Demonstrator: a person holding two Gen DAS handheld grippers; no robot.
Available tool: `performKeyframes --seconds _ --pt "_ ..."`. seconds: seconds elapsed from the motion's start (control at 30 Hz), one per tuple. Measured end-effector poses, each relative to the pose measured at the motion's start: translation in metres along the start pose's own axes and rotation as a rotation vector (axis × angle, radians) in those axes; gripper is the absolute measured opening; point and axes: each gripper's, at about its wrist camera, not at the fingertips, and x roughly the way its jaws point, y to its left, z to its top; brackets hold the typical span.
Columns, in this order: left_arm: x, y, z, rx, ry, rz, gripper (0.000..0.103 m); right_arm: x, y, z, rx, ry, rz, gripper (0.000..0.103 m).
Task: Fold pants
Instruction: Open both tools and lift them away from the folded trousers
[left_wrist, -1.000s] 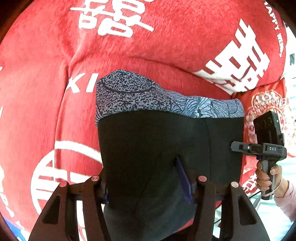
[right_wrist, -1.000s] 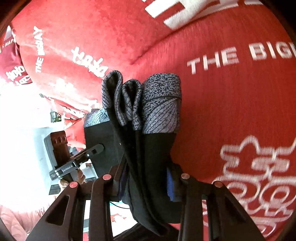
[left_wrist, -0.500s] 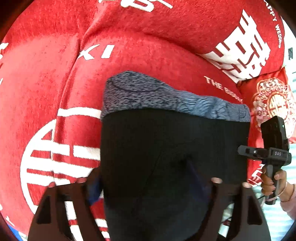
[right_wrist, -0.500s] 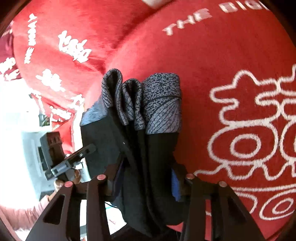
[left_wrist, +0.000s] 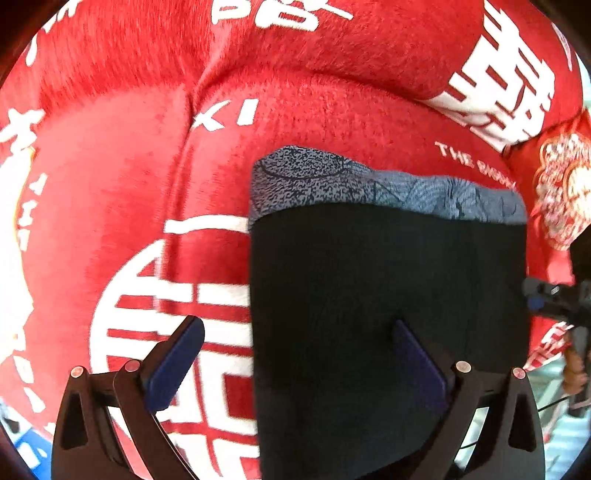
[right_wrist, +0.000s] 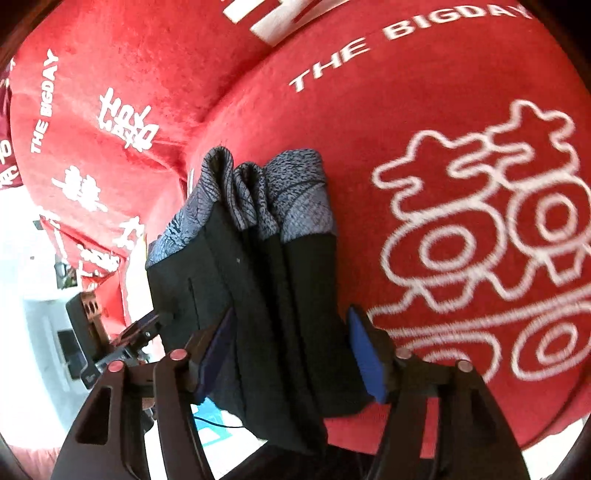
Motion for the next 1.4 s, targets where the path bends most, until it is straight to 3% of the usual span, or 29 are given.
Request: performKeyframes --seconds 0.13,0.2,0.27,0.43,0.53,0.63,1.0,1.4 --pt "-0.013 -0.002 -0.011 -0.001 -0.006 0.068 0.102 -0.019 -0.002 -0.014 0.011 -0.036 -0.085 0.070" --pt "-0.021 -0.005 -0.017 -0.006 -0.006 0.107 0.102 -0.027 0.002 -0.023 0.009 -0.049 -0.154 0.079" --pt "-0.029 -0.010 -0.024 -0.010 -0.008 0.155 0.102 -0.033 0.009 -0.033 -0.004 -0.065 -0.238 0.082" --pt "-0.047 -0.019 -0.038 -0.025 -0.004 0.171 0.102 -0.036 0.033 -0.053 -0.070 -0.099 -0.416 0.084" --pt "-0.058 -0.028 -0.046 -0.006 -0.007 0.193 0.102 -0.037 0.043 -0.063 -0.087 -0.110 -0.473 0.102" --pt "-0.069 -0.038 -0.053 0.029 -0.011 0.217 0.102 -0.043 0.055 -0.073 -0.115 -0.138 -0.532 0.103" --pt "-0.106 -0.062 -0.068 0.045 -0.012 0.226 0.102 -0.065 0.112 -0.104 -0.141 -0.139 -0.520 0.103" --pt "-0.136 -0.068 -0.077 0.012 -0.037 0.300 0.102 -0.062 0.162 -0.128 -0.202 -0.117 -0.521 0.103"
